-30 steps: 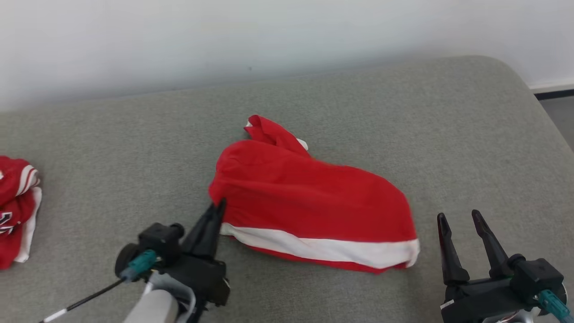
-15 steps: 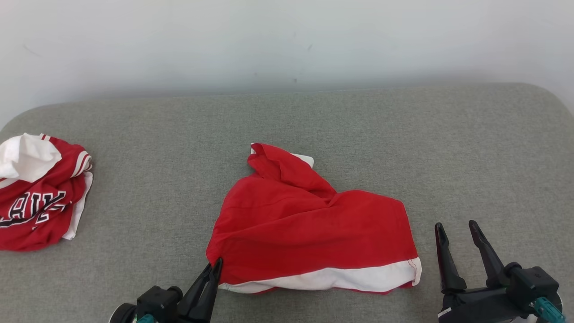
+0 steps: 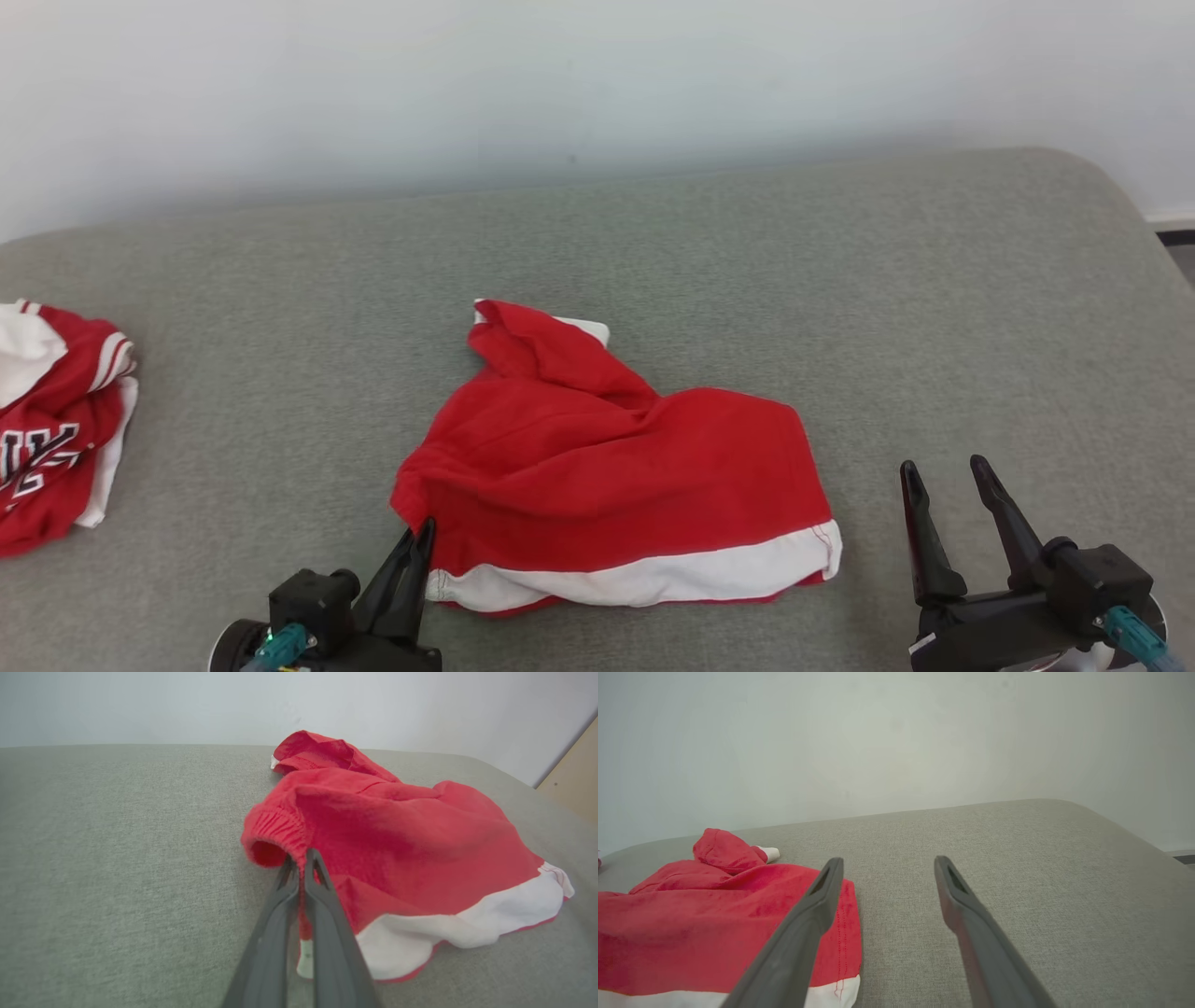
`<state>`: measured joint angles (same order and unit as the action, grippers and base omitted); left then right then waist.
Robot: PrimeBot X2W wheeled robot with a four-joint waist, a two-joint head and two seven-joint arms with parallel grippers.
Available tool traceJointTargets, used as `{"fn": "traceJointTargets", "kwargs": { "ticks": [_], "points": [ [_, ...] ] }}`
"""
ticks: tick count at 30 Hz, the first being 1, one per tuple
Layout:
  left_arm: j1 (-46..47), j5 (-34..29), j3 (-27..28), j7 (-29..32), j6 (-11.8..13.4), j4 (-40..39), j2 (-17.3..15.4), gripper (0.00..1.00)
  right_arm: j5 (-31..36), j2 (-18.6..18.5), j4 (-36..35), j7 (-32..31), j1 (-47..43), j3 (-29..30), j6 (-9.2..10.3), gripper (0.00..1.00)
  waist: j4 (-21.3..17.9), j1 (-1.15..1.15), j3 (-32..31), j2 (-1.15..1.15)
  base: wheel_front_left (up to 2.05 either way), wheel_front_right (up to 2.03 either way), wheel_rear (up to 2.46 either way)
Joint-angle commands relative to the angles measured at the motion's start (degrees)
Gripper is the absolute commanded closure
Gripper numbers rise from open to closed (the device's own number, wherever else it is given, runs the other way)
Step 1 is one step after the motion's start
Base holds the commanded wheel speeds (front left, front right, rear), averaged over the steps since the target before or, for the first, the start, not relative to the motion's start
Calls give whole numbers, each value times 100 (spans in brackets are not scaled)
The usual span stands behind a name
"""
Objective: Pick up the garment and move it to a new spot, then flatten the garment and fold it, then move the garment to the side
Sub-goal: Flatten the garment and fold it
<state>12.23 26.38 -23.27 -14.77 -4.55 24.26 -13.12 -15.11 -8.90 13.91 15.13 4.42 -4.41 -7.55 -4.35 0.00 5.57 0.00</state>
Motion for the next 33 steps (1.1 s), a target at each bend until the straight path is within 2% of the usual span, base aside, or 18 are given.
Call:
{"fn": "traceJointTargets", "kwargs": {
  "ticks": [1, 9, 10, 11, 12, 19, 26, 33],
  "points": [
    [108, -51, 43, -34, -22, 102, 34, 100, -25, -21, 26, 2, 2, 4, 13, 0, -157, 0, 60, 0, 0, 0, 0],
    [306, -227, 335, -43, -111, 499, 182, 100, -31, 4, 88, 2, -25, 44, 13, 0, -245, 0, 49, 0, 0, 0, 0],
    [292, -277, 381, -44, -126, 505, 207, 65, -29, 20, 98, 2, -36, 44, 13, 0, -228, 0, 23, 0, 0, 0, 0],
    [262, -326, 418, -44, -141, 487, 242, 7, -32, 35, 102, 2, -47, 58, 13, 0, -200, 0, -13, 0, 0, 0, 0],
    [206, -368, 452, -43, -134, 474, 267, 0, -30, 45, 103, 2, -60, 50, 13, 0, -174, 0, -44, 0, 0, 0, 0],
    [-274, -518, 921, -45, -168, 65, 436, 0, -25, 71, 7, 1, -140, 59, 13, 0, 125, 0, -312, 0, 0, 0, 0],
    [-830, -907, 1605, -45, -111, -975, 530, 0, 32, 47, -54, 1, -234, 104, 13, 0, 472, 0, -447, 0, 0, 0, 0],
    [-1314, -1317, 2178, -45, -108, -1803, 683, 0, 44, 28, -82, 1, -333, 129, 13, 0, 560, 0, -552, 0, 0, 0, 0]
  ]
}}
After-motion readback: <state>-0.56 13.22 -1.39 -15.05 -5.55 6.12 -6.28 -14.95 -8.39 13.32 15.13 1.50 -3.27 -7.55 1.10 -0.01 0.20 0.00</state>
